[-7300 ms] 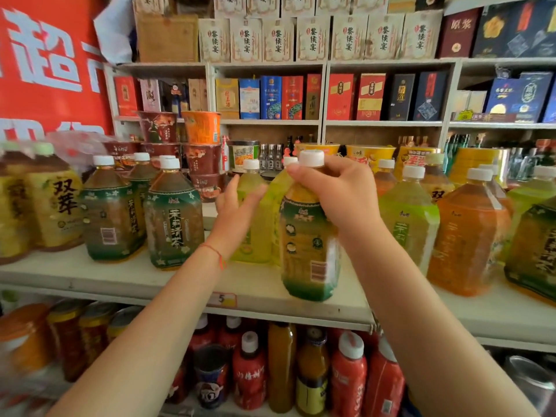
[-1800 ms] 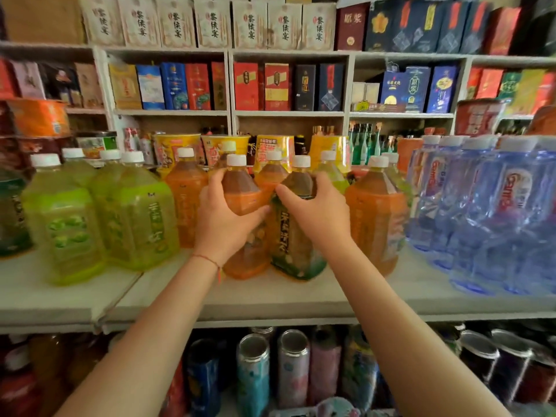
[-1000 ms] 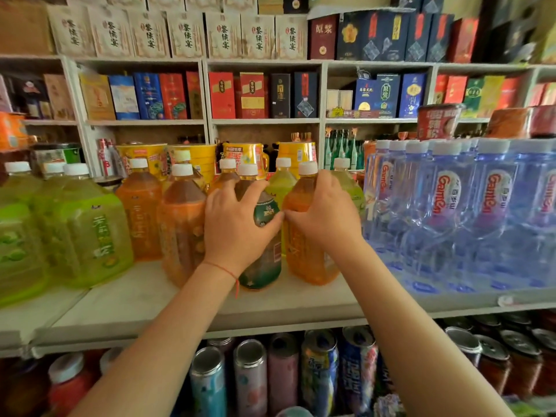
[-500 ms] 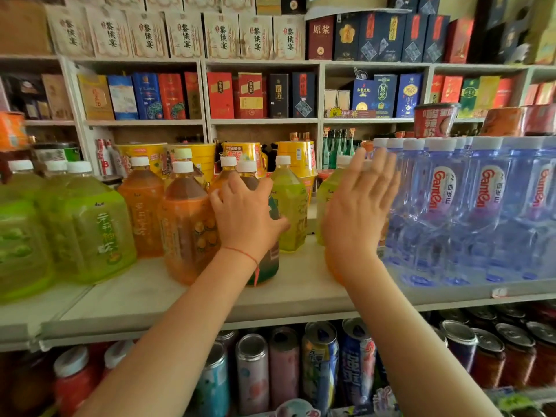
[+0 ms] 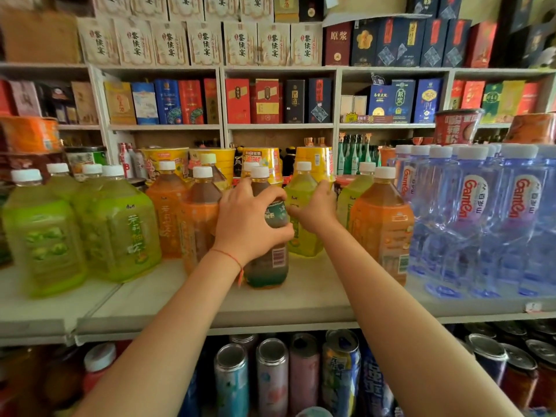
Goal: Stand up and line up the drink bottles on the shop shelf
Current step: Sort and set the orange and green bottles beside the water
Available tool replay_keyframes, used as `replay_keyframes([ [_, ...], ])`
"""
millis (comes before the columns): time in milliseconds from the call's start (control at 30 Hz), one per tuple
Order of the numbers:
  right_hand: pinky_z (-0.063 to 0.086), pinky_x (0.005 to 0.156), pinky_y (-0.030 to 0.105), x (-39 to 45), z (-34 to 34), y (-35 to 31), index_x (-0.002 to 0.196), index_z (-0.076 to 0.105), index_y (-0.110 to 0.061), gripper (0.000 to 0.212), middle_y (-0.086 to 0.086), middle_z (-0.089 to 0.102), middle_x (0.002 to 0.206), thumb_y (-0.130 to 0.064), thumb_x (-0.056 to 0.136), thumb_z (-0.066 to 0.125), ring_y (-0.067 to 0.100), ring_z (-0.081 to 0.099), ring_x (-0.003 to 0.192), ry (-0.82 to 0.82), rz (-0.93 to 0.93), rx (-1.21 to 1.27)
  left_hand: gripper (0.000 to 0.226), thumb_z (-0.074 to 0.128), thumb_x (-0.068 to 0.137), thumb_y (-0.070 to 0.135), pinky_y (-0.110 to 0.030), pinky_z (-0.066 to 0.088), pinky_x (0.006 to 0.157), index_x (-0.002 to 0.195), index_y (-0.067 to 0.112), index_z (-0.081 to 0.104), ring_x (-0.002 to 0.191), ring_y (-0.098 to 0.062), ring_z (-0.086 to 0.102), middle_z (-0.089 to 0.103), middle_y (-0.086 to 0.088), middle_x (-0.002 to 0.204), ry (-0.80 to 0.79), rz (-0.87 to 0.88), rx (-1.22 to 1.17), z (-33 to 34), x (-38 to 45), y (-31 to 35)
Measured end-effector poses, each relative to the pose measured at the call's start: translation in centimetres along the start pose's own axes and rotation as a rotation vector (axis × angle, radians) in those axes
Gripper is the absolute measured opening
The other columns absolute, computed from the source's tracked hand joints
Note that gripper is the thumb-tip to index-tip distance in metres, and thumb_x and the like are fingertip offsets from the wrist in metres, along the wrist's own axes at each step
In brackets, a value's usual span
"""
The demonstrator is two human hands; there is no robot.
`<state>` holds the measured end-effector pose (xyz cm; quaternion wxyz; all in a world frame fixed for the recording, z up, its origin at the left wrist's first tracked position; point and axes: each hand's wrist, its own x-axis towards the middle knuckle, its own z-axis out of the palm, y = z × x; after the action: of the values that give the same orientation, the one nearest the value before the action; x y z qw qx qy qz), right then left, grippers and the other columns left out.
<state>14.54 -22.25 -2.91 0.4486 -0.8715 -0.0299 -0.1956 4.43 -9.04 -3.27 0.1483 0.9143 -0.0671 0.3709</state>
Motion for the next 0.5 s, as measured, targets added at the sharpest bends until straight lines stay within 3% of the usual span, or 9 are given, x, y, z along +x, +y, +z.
replay_keyframes([
  [233, 0.043, 0.104, 0.043, -2.1, -0.6, -0.5, 0.15, 0.013, -0.008, 0.094, 0.022, 0.025, 0.15, -0.022, 0.083, 0.078, 0.04, 0.032, 0.136, 0.028, -0.021, -0.166, 0.041, 0.042, 0.086, 0.056, -0.045, 0.035, 0.105, 0.116, 0.039, 0.062, 0.116, -0.032, 0.05, 0.057, -0.009, 0.118, 0.057, -0.002, -0.026, 0.2, 0.1, 0.2],
  [367, 0.039, 0.106, 0.045, -5.1, -1.6, -0.2, 0.152, 0.011, -0.006, 0.097, 0.024, 0.025, 0.148, -0.035, 0.085, 0.075, 0.041, 0.03, 0.137, 0.051, -0.113, -0.211, 0.049, 0.029, 0.087, 0.053, -0.047, 0.034, 0.106, 0.116, 0.037, 0.066, 0.119, -0.035, 0.05, 0.059, -0.013, 0.118, 0.088, 0.007, -0.05, 0.4, 0.2, 0.2],
  [500, 0.045, 0.103, 0.049, -8.6, -2.3, 0.1, 0.154, 0.011, -0.01, 0.094, 0.024, 0.033, 0.146, -0.045, 0.087, 0.068, 0.041, 0.037, 0.132, 0.208, -0.228, -0.268, 0.044, 0.034, 0.091, 0.047, -0.046, 0.033, 0.106, 0.118, 0.034, 0.067, 0.119, -0.035, 0.05, 0.058, -0.013, 0.118, 0.086, -0.004, -0.062, 0.3, 0.2, 0.3],
])
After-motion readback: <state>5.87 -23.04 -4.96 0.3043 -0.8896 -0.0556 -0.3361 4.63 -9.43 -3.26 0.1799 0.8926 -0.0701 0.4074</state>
